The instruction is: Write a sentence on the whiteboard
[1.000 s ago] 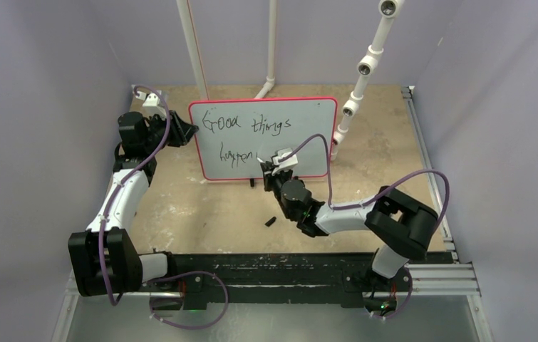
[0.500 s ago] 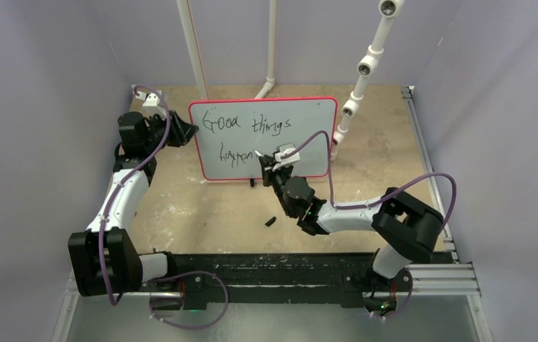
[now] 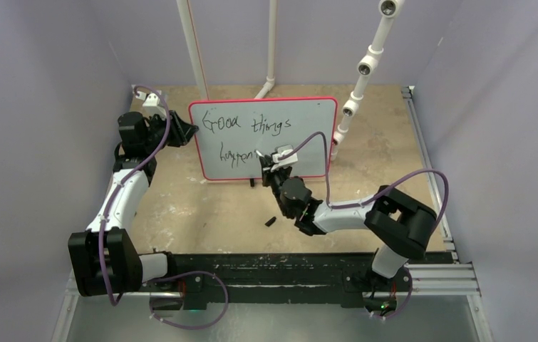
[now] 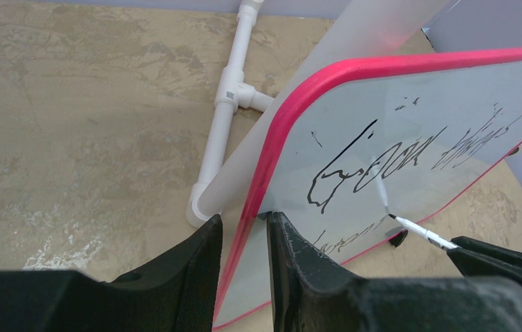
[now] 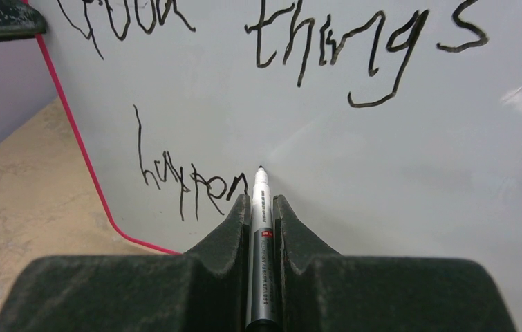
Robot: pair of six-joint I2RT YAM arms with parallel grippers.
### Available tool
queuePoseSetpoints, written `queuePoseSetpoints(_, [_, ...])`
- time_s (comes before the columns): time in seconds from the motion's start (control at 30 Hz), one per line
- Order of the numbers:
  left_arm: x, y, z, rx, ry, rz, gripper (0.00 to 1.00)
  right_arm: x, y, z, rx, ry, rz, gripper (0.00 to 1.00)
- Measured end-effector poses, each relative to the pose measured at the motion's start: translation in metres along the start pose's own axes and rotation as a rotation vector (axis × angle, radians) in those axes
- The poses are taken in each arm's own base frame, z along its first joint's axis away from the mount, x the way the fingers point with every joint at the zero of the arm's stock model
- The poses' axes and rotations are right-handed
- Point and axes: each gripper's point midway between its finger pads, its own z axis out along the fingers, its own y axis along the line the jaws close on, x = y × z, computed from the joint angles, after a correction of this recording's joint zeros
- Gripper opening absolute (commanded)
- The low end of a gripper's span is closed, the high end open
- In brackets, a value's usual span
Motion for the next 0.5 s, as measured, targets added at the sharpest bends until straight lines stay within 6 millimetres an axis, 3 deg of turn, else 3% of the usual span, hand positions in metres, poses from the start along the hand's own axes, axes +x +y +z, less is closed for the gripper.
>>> queuePoseSetpoints(0.23, [0.0000,0.0000,0.0000,0.000,0.000,0.000,0.30,-0.0103,-0.0059,-0.0082,-0.004,-0.027,0.018,0.00])
queuePoseSetpoints(0.5, [0.0000,0.0000,0.0000,0.000,0.000,0.000,0.29,-0.0027,-0.0064,-0.0089,-0.002,-0.003,0.017,0.00])
